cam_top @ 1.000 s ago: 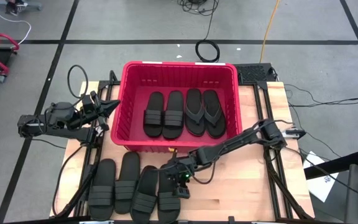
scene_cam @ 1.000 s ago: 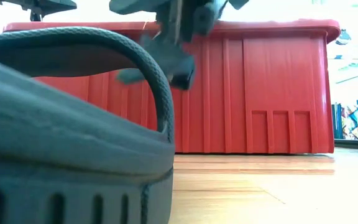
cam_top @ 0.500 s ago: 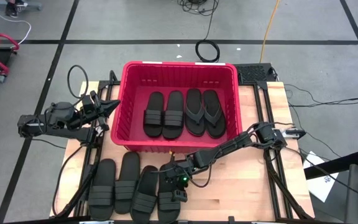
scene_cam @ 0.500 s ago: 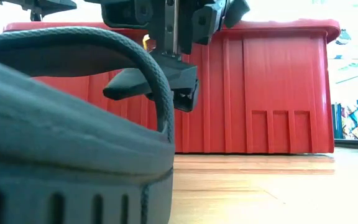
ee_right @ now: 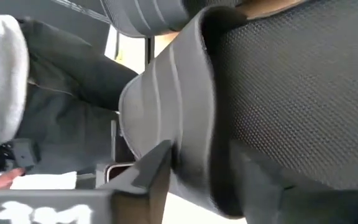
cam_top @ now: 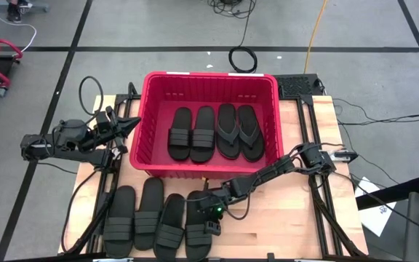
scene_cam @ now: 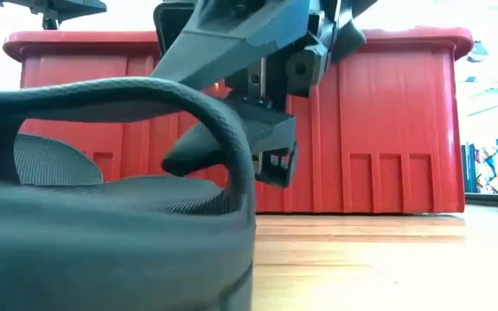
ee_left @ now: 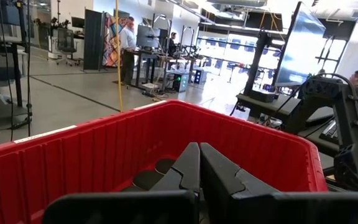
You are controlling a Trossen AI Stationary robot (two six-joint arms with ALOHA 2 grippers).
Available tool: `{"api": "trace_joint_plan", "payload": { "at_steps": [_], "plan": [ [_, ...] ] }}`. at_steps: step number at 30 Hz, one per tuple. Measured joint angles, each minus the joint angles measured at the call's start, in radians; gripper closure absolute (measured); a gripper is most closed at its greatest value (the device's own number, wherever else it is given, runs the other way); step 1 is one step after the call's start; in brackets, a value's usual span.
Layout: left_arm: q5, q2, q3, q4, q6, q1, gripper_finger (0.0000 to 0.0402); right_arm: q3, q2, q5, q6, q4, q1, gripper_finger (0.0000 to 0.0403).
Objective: Pick and place slides into bin
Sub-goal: Put the slide into the red bin
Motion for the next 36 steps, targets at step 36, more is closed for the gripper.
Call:
{"api": "trace_joint_plan", "payload": {
  "at_steps": [36],
  "plan": [
    [0.060,0.000,0.000,-0.048,0.000,0.000,0.0394,0.063,-0.869,0.211,-0.229,-0.610,-0.236,0.0399]
  ]
}}
